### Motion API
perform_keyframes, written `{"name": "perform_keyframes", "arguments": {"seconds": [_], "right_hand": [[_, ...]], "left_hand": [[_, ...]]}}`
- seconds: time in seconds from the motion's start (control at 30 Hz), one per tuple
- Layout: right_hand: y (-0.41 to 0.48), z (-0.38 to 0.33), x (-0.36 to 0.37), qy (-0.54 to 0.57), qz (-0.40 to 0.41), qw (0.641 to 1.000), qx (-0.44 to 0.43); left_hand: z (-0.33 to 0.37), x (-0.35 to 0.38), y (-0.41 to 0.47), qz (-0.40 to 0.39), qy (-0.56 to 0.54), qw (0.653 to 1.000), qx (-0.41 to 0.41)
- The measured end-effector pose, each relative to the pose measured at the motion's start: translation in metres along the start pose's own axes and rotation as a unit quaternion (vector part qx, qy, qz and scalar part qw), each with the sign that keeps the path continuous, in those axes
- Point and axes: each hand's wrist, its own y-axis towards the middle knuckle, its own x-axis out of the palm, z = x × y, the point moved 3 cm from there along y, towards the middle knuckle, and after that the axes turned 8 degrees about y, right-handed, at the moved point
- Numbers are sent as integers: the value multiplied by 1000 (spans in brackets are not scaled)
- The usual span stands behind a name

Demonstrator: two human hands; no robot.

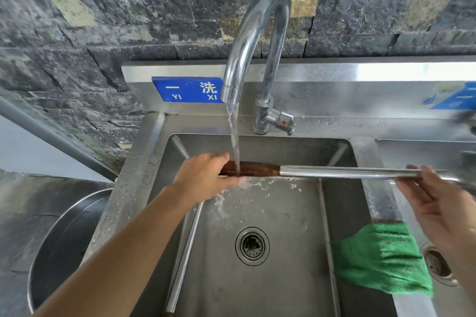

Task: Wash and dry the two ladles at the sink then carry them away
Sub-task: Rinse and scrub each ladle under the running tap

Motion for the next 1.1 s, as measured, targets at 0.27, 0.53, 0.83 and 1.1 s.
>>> {"name": "perform_keyframes", "arguments": {"seconds": [0.27,0.53,0.83,1.1], "right_hand": [[-9,-6,-10,3,11,999,-35],[-68,68,63,8,-10,998,61],[-123,167,146,49,-71,982,167],[-149,228,174,64,-100,967,224]], "left_hand": [[63,-1,14,59,49,997,8],[94,-10,10,36,19,998,43],[48,-13,-12,16,2,1000,-18],[-3,-17,-38,-8,26,999,-43]]}}
